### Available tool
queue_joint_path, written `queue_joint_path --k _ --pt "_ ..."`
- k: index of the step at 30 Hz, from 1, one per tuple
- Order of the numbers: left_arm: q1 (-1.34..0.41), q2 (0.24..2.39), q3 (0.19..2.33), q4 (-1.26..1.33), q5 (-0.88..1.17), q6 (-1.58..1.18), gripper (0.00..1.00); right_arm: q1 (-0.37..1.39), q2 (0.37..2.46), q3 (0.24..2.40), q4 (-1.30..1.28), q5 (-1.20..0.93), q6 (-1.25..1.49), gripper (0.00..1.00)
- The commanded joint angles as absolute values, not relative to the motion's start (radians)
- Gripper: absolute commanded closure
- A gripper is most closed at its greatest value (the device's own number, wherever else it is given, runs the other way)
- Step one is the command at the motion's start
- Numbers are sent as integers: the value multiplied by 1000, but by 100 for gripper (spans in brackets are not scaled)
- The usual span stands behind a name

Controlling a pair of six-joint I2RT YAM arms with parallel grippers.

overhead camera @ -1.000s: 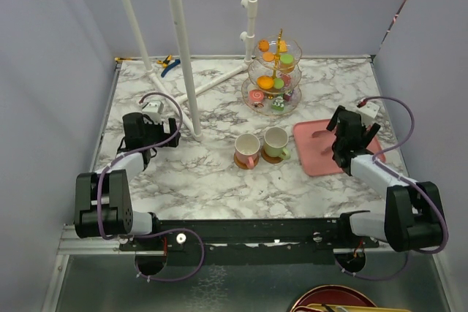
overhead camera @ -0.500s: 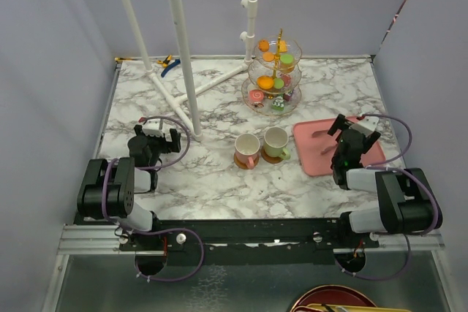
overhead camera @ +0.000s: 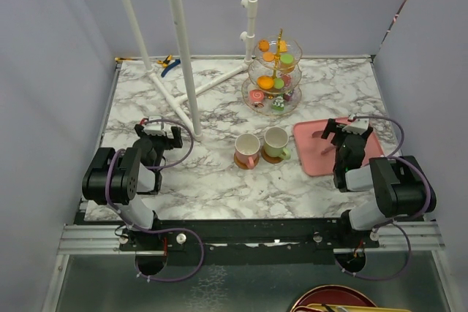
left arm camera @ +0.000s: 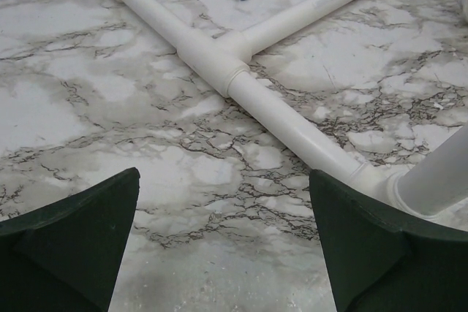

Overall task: Serve the afternoon tea
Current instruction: Reset both arms

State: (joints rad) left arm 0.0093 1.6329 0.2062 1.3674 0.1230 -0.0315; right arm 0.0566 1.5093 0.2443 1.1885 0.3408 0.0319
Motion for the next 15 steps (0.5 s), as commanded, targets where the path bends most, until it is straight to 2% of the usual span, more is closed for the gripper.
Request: queue_joint_path --k 1,4,6,15 --pt "-31 1660 217 1399 33 -20 1 43 1534 213 1286 188 -20 0" --pt "-30 1656 253 1324 34 -16 1 -12 1538 259 1193 139 42 0" --pt "-32 1654 250 1324 32 -17 1 -18 1555 245 1257 136 37 0" --pt "-32 1652 249 1325 32 -17 1 -18 1542 240 1244 144 35 0"
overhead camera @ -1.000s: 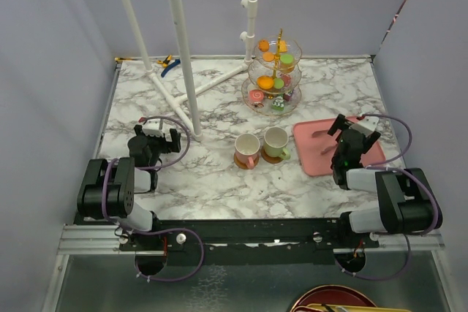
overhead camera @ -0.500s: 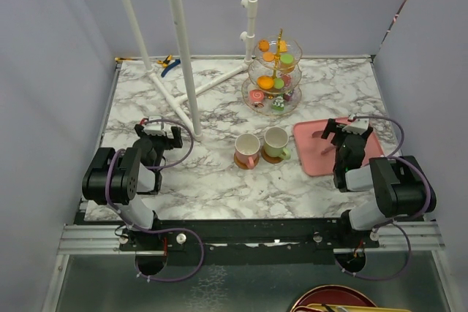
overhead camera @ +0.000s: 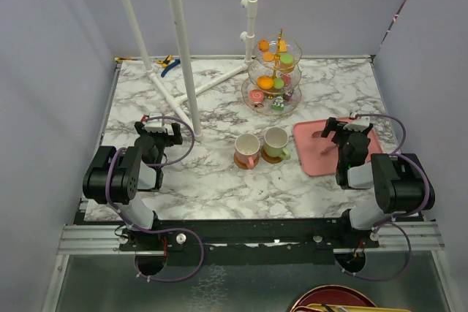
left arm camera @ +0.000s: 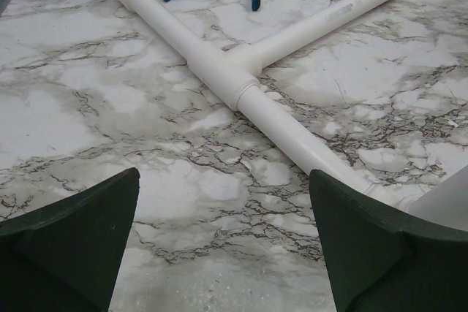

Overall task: Serve the afternoon tea
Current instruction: Reset both arms

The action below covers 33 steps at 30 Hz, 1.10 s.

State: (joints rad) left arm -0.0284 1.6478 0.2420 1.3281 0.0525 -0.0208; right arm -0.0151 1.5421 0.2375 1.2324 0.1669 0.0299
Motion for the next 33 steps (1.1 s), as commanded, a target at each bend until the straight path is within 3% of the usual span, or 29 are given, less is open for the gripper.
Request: queue_joint_path --k 1,33 --pt "-31 1652 249 1325 32 -17 1 -18 1545 238 1250 143 35 0" --pt "-31 1652 249 1325 32 -17 1 -18 1543 239 1249 141 38 0"
